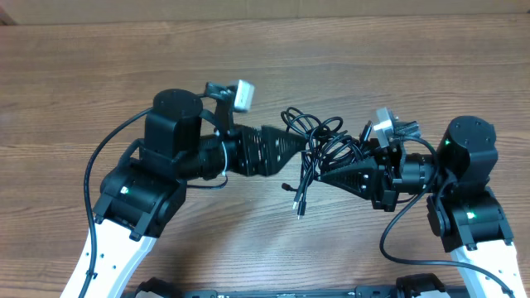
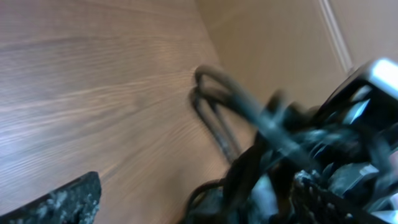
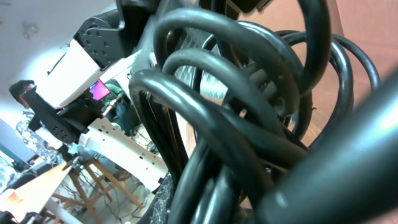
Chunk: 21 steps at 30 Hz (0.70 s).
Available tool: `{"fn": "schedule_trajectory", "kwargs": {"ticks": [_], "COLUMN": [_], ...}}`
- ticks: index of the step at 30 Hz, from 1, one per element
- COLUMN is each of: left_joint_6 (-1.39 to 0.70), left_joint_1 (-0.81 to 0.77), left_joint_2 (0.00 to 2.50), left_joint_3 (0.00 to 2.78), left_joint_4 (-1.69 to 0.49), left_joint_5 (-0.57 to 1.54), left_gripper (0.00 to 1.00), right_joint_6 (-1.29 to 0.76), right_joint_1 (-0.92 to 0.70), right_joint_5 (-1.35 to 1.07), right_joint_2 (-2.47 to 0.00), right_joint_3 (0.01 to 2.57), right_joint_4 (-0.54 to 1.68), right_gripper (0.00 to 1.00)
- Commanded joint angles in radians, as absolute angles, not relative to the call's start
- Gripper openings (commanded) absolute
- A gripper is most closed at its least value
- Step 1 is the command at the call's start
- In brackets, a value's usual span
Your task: Untangle cables
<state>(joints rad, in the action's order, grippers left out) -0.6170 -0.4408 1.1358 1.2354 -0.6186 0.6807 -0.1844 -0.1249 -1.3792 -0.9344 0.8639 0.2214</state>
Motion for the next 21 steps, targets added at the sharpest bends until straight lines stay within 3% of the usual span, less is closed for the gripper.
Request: {"fn": "schedule_trajectory", "kwargs": {"ticks": [1,5,10,17,21], "left_joint_6": [-0.317,-0.170,-0.161,-0.299,-0.349], "left_joint_1": [-0.439,-0.439,-0.439,-0.439,-0.440], "left_joint_2": [1.124,1.124,1.124,1.160,1.218], "left_joint_3": [1.256,1.256,1.256,1.256,1.256], "left_joint_4": [-0.648,-0.639,-0.614,-0.585,-0.552], "left_joint_5": [0.725,0.835,0.839,0.768,0.829], "left_gripper": [0.91,0.91,0.96,1.00,0.94], "right_joint_6": [-0.236,-0.307,-0.348,-0.348,-0.348], "right_joint_1": [-0.122,-0.122,-0.123,-0.123,-0.123], "right_joint_5": [-1.377,-1.378,-1.410,-1.515,-1.535], "right_joint_2": [-0.928,-0.928,-0.928,-0.928,-0.928], "right_joint_3": [0.877,0.877,0.877,0.877,0.877], "right_joint_4": [0.173,0.125,0.112,0.035,0.000], "right_gripper": [0.04,0.04,0.04,0.04,0.04]}}
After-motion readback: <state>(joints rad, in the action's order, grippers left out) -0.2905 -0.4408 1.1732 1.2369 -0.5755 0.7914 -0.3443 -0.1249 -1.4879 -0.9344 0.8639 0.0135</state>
